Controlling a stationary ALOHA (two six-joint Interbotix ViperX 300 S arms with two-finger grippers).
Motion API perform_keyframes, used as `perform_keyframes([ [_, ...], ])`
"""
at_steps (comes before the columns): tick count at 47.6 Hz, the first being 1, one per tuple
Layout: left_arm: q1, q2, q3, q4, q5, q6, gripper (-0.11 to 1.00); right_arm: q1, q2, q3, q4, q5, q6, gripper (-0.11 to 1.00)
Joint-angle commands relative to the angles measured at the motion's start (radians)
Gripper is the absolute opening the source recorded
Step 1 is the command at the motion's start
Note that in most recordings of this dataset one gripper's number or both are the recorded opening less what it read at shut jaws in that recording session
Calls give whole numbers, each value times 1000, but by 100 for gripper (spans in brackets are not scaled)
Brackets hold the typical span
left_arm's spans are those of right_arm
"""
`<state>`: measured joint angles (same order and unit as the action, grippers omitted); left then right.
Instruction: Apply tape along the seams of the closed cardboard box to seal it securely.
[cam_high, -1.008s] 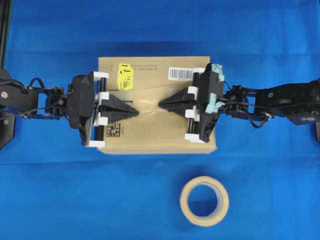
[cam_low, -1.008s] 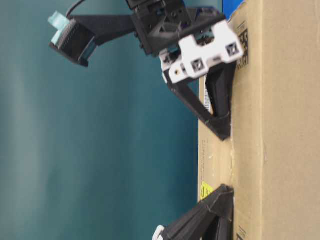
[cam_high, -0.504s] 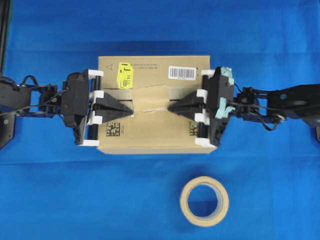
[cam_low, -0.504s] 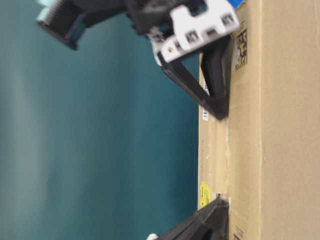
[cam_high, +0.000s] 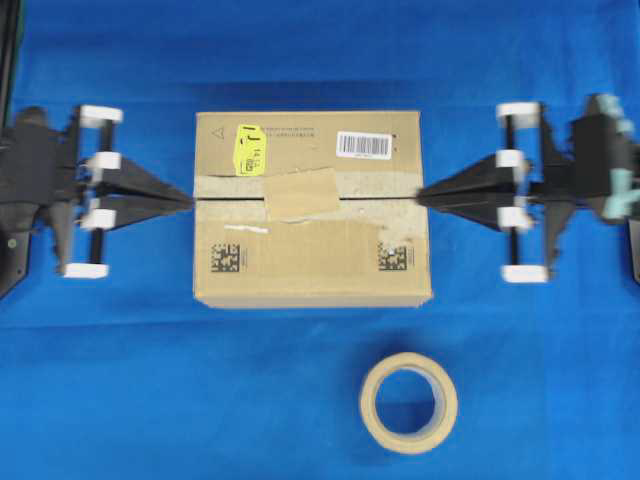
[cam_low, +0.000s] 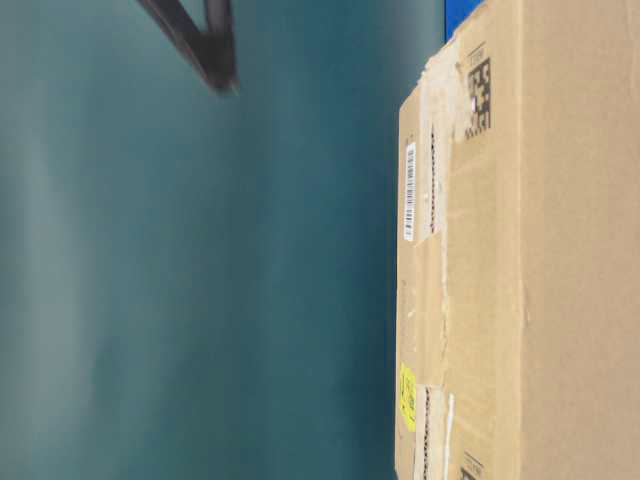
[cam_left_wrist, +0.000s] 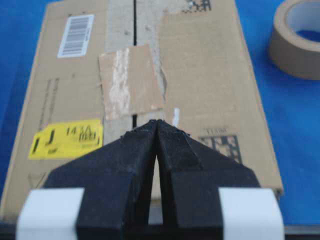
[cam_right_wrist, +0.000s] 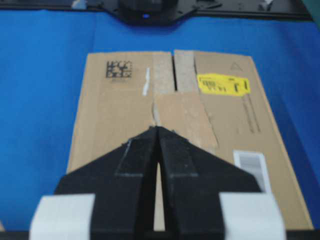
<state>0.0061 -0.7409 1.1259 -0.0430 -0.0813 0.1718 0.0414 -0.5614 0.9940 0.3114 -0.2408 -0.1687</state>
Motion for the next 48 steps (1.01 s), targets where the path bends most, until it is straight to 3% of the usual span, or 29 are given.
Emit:
perform_keyframes([
  [1,3,-87,17,0,29,-6,0,0,-84,21,0,37,-2,-1],
  [10,8,-241,95,0,84,-21,0,-8,-207,107,2,129,0,-1],
  [22,8,-362,181,-2,144,-23,0,-26,-268,236,14,129,8,-1],
  [48,6,-374,222,0,141,-25,0,-31,-238,291,21,106,8,-1],
])
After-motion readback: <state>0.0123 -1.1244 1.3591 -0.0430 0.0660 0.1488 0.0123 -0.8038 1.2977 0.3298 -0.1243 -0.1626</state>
